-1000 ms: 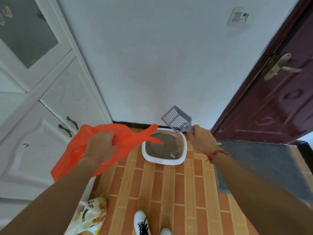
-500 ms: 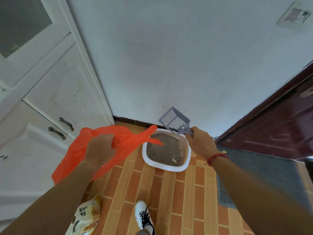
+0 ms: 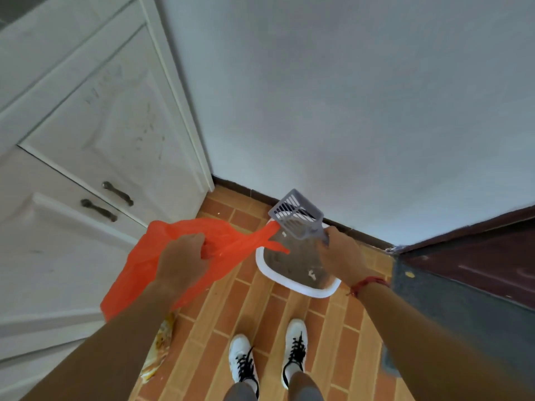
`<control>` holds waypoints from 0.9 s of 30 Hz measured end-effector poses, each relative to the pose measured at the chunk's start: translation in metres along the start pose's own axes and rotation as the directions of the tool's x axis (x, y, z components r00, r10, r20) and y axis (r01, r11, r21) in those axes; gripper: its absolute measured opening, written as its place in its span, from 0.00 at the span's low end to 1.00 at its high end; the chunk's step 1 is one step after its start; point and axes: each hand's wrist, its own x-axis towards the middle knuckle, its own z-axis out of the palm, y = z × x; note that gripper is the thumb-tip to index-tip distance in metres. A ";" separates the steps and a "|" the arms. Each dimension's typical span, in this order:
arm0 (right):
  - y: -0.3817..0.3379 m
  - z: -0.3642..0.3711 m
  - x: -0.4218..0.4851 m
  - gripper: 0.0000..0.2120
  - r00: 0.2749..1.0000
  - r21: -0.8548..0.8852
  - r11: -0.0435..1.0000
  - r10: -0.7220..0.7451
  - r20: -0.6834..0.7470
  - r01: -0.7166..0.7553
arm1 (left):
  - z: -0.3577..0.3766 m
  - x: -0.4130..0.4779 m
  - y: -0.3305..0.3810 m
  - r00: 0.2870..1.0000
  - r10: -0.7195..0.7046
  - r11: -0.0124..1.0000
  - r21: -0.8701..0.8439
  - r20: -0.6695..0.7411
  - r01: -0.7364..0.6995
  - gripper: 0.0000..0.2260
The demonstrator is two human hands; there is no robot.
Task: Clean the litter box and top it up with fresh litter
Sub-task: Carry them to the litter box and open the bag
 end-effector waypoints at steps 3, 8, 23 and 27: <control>0.015 0.017 0.030 0.04 0.999 -0.029 0.999 -0.032 0.031 0.033 | 0.029 0.008 -0.004 0.999 -0.034 0.999 0.001 -0.042 0.034 0.15; 0.054 0.077 0.085 0.04 0.996 0.041 0.999 0.016 0.087 -0.020 | 0.111 0.028 -0.025 0.998 -0.059 0.997 0.047 -0.016 0.060 0.15; 0.155 0.373 0.253 0.12 0.992 0.267 0.962 0.024 0.127 -0.057 | 0.445 0.116 -0.148 0.992 0.014 0.999 0.054 -0.124 -0.007 0.16; 0.176 0.438 0.306 0.17 0.996 0.290 0.956 0.011 0.087 -0.035 | 0.510 0.151 -0.172 0.984 0.055 0.995 0.093 -0.167 -0.039 0.15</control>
